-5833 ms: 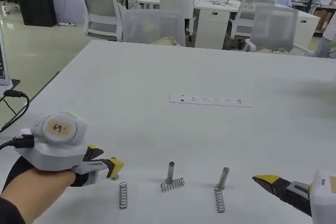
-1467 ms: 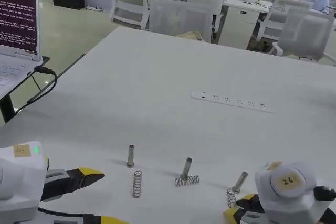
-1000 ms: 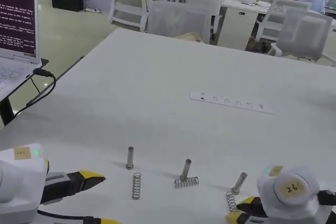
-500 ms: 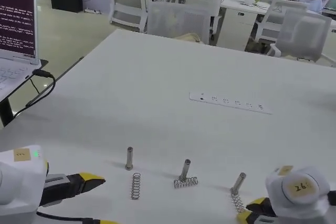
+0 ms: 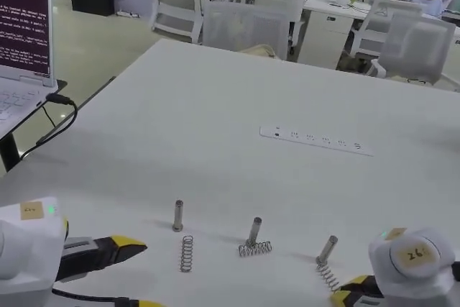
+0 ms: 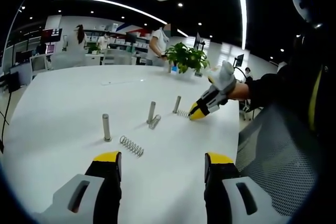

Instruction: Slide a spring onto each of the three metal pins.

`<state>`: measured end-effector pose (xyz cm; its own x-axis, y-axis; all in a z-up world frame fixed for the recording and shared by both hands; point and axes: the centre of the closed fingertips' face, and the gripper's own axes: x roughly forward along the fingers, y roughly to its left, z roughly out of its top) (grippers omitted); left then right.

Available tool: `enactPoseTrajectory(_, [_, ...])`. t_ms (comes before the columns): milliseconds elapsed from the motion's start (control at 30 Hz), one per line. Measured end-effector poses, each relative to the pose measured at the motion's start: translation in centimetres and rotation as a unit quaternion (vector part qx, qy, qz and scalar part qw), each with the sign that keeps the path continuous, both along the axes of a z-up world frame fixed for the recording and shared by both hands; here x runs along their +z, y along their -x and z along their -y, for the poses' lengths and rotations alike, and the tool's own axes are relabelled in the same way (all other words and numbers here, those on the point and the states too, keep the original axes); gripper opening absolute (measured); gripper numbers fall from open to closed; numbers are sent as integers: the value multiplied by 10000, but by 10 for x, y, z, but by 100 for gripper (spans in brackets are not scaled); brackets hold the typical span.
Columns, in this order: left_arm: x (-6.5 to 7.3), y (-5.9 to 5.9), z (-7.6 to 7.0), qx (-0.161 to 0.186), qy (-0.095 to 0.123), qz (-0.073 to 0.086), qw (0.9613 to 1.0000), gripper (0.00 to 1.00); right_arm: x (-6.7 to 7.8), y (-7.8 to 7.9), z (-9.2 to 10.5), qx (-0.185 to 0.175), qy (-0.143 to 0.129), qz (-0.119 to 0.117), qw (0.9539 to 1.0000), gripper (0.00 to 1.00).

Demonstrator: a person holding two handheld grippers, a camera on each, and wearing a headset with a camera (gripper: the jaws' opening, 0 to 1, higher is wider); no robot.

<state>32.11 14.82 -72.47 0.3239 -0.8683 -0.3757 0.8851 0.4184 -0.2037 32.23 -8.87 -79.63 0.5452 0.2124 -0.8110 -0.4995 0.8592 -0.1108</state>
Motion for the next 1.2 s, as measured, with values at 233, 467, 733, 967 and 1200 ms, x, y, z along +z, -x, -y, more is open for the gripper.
enactPoseTrajectory(233, [3,5,4,-139,-12,58,9999,59,8,4,-19,304,-131,-26,9994,8])
enactPoseTrajectory(467, [4,11,11,-338,-59,92,9994,58,13,13,-43,725,-307,-95,9968,8])
enactPoseTrajectory(733, [8,20,22,-676,-65,181,9975,56,40,25,-80,1259,-716,-75,9894,8])
enactPoseTrajectory(967, [11,24,30,-925,-70,247,9954,54,66,34,-112,1776,-938,15,9796,8])
enactPoseTrajectory(1200, [18,27,37,-1162,-54,400,9924,50,85,49,-140,2474,-1072,74,9629,8])
